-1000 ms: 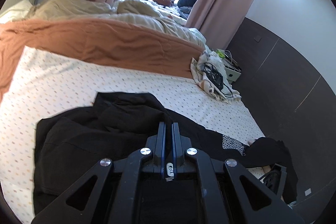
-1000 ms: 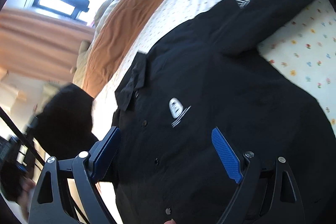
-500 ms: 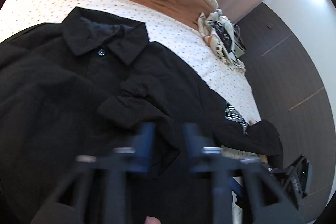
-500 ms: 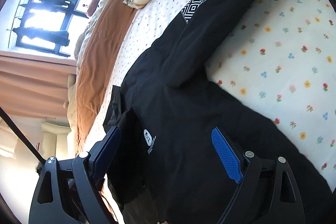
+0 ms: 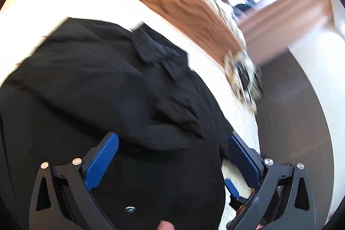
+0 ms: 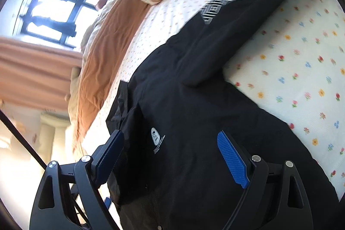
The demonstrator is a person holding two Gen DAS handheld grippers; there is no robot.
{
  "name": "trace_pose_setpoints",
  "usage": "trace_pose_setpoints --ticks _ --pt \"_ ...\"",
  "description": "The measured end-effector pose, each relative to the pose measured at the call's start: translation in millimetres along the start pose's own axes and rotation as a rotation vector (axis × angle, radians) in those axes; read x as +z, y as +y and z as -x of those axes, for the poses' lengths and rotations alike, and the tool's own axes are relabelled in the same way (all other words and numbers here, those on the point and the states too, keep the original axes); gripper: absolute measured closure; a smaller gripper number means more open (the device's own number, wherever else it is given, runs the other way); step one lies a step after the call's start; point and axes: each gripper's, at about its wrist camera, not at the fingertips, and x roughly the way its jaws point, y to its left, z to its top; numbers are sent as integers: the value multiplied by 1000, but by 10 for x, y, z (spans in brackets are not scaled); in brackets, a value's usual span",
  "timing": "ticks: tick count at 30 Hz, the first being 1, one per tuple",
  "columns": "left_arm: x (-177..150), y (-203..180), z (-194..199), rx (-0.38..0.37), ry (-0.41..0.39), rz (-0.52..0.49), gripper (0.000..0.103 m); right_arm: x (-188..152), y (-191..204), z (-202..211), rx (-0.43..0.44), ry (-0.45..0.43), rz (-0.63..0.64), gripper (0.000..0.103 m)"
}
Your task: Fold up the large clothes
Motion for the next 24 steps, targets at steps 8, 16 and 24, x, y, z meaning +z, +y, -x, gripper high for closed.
trace_pose_setpoints --ticks 8,16,24 --pt "21 389 288 9 -67 33 0 -199 477 -240 26 48 215 16" --pt "118 697 459 11 -134 98 0 -380 1020 -674 -85 63 485 16" --pt "151 870 422 8 -125 145 0 -412 817 -1054 -324 117 489 16"
